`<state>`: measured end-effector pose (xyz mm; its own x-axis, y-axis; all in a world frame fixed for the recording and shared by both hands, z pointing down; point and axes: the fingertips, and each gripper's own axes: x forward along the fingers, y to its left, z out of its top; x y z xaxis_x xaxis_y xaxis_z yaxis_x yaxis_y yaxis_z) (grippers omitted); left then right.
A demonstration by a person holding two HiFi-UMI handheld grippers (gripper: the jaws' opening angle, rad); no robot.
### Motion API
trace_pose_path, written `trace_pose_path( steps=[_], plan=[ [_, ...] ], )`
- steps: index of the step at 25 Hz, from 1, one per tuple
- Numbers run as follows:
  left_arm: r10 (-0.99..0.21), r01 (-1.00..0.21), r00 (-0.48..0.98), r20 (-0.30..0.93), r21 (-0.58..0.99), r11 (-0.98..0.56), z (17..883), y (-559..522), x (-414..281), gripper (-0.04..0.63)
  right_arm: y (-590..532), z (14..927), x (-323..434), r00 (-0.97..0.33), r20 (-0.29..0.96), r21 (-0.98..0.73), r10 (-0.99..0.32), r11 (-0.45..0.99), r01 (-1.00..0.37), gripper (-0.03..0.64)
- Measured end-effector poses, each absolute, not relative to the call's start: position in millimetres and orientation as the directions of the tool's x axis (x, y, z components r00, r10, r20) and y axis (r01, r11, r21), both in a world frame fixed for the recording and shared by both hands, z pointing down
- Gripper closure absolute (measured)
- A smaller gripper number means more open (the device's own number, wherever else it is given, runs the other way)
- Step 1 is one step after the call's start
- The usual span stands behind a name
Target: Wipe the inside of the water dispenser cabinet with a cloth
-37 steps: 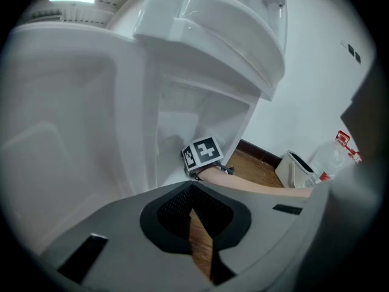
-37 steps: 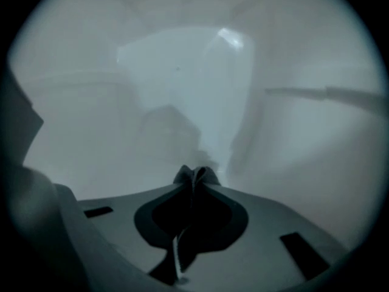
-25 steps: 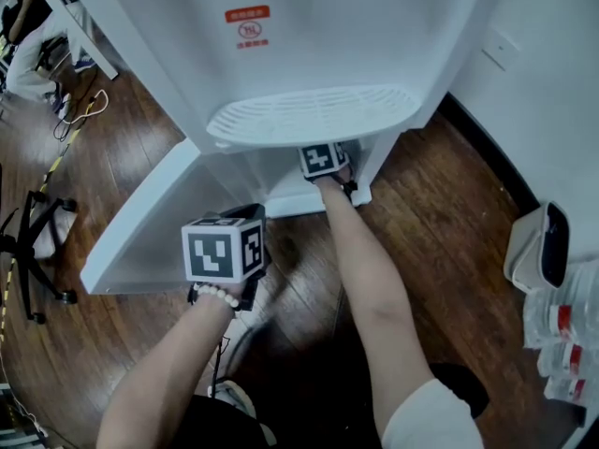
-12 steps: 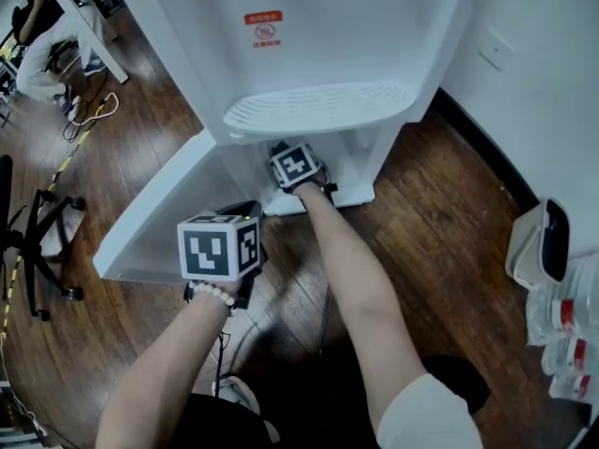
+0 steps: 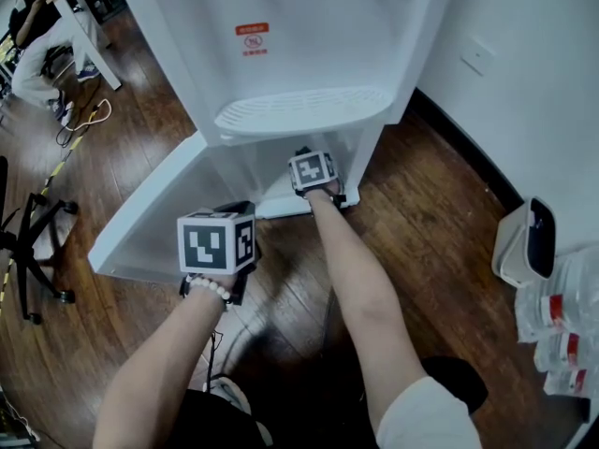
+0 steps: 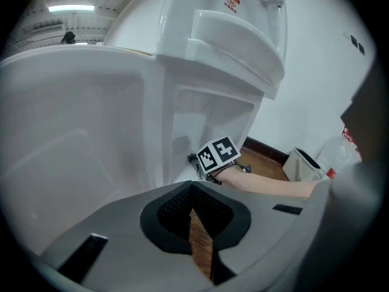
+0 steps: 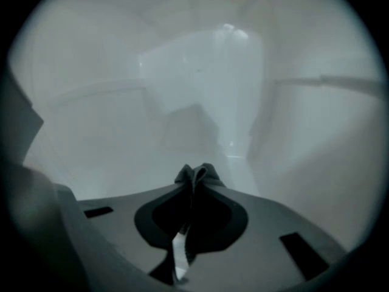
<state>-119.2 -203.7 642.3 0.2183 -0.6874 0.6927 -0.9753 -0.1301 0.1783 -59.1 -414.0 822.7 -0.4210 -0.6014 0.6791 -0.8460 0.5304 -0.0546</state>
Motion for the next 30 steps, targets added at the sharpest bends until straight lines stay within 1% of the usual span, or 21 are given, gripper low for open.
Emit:
trace_pose_path(
  steps=[3, 5, 7, 10, 13, 18, 23, 26, 30],
  plan=[
    [-0.688, -0.976, 0.214, 0.693, 0.177, -0.125, 642, -204, -120, 0.598, -419, 822, -31, -0.376, 0.683, -0.055, -0.627, 0.469, -0.881, 0.588],
    [-0.687, -0.976, 0.214, 0.694, 0.177, -0.124, 642, -204, -120, 0.598, -414, 828, -15, -0.331, 0.718, -0.059, -0.613, 0.420, -0.906, 0.588],
    [-0.687, -0.976, 0.215, 0.694, 0.179, -0.124, 642, -204, -120, 0.598, -410, 830, -13, -0.321, 0.729, -0.063, -0.605, 0.407, -0.911, 0.588],
    [-0.689, -0.975, 0.219, 0.691, 0.185, -0.124, 639, -204, -119, 0.598, -406, 827, -37, -0.403, 0.695, -0.143, -0.595, 0.436, -0.889, 0.588],
    [-0.689, -0.975, 0.218, 0.691, 0.185, -0.124, 639, -204, -120, 0.598, -395, 831, -45, -0.376, 0.717, -0.111, -0.587, 0.436, -0.893, 0.588],
    [-0.688, -0.976, 0.213, 0.693, 0.182, -0.119, 641, -204, -122, 0.598, -373, 832, -94, -0.459, 0.686, -0.140, -0.564, 0.518, -0.844, 0.588],
    [-0.688, -0.977, 0.207, 0.696, 0.180, -0.111, 641, -204, -125, 0.598, -354, 829, -128, -0.515, 0.665, -0.148, -0.541, 0.580, -0.801, 0.588],
    [-0.688, -0.978, 0.204, 0.696, 0.177, -0.111, 641, -204, -127, 0.597, -345, 826, -143, -0.555, 0.647, -0.178, -0.523, 0.604, -0.777, 0.588],
    [-0.689, -0.978, 0.203, 0.696, 0.176, -0.110, 642, -204, -127, 0.597, -340, 825, -144, -0.560, 0.645, -0.185, -0.519, 0.606, -0.774, 0.589]
  ],
)
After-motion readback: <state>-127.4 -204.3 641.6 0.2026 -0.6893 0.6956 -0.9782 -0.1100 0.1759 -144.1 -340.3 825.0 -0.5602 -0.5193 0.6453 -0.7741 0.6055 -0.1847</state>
